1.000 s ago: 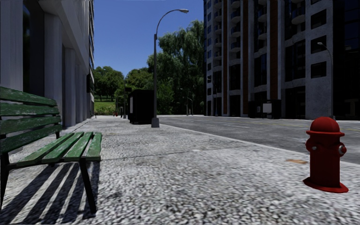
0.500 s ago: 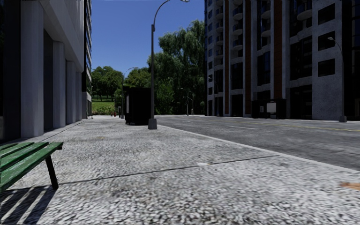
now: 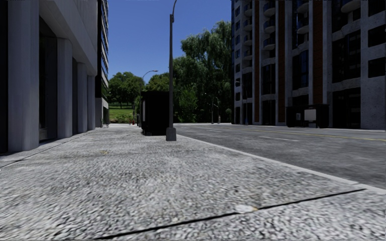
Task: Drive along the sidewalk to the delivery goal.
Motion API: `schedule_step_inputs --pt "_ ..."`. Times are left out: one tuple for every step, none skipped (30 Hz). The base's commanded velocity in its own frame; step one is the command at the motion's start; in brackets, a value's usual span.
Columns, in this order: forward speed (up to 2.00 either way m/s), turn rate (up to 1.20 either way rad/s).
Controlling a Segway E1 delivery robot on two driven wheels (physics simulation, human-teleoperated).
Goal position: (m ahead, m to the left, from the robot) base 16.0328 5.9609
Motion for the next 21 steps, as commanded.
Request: schedule_step_inputs --pt "2.0 0.47" --pt "2.0 0.47" --pt "2.0 0.47" --pt "2.0 0.47" --pt "2.0 0.47" --pt "2.0 0.47" --pt "2.0 0.47" --pt "2.0 0.47" --pt "2.0 0.47" --pt "2.0 0.47" --pt "2.0 0.47" --pt "2.0 0.47" --pt "2.0 0.47" --pt "2.0 0.47" --pt "2.0 0.47" --pt "2.0 0.47" --pt "2.0 0.47" --pt "2.0 0.41" --pt "2.0 0.33" --pt "2.0 0.33" --pt "2.0 0.32"
